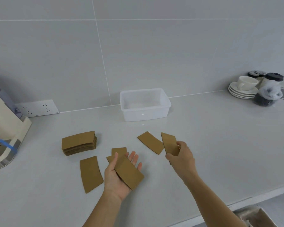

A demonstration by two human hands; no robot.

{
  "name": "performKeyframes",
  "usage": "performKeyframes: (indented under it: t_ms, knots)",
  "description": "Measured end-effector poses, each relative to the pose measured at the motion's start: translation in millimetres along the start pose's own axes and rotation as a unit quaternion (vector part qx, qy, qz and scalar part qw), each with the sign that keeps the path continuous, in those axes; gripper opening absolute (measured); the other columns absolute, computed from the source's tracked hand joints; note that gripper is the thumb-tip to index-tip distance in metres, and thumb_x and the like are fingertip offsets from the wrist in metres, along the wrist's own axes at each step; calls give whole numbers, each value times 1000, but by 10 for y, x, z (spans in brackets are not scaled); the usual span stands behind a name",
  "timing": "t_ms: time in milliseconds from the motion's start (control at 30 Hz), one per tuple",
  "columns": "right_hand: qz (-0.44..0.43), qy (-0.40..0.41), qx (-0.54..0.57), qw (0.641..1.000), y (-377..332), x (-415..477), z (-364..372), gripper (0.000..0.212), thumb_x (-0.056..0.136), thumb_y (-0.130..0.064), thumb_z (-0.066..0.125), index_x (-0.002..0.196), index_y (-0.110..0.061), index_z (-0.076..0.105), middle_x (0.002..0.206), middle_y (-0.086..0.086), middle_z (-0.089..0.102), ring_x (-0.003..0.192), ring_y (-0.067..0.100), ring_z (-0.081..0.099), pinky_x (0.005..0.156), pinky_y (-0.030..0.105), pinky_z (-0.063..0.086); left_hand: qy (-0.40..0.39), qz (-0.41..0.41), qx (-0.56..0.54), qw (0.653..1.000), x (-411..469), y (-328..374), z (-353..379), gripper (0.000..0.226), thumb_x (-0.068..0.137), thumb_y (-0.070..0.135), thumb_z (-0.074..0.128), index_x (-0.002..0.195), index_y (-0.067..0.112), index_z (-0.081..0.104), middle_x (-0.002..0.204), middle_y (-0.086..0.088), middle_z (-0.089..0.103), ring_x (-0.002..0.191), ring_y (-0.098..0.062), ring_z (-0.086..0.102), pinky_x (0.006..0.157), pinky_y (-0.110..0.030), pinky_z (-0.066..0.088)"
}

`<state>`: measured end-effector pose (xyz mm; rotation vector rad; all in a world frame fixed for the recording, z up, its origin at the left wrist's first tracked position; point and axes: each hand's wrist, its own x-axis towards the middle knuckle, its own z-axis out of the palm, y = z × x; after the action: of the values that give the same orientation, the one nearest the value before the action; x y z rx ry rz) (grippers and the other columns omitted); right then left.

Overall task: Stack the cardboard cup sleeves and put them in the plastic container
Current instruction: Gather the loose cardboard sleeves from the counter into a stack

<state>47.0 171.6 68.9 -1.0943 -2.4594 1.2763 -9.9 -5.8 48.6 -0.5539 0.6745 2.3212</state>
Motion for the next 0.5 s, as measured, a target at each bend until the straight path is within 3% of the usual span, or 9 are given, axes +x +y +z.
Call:
performKeyframes:
  t_ms: [200,367,500]
  knots:
    - [-86,-23,63,994,-278,-258,93,51,82,-25,60,129,-16,42,129,1,45,120,20,43,103,44,39,-16,2,6,1000,2,10,85,57,82,46,59,124,7,57,122,-15,65,113,-28,60,91,-48,47]
    - [-160,-84,70,981,-342,-531,356,43,73,-36,56,115,-26,51,120,-7,48,114,15,44,99,39,41,-54,0,36,998,21,31,54,54,74,56,61,109,14,60,109,-10,68,105,-28,61,82,-44,50]
    - [-184,-120,47,974,-323,-591,513,45,76,-36,54,120,-27,48,126,-9,42,116,14,40,100,34,39,-56,-14,46,997,28,51,17,66,70,59,60,115,11,63,111,-15,64,103,-34,59,90,-45,47]
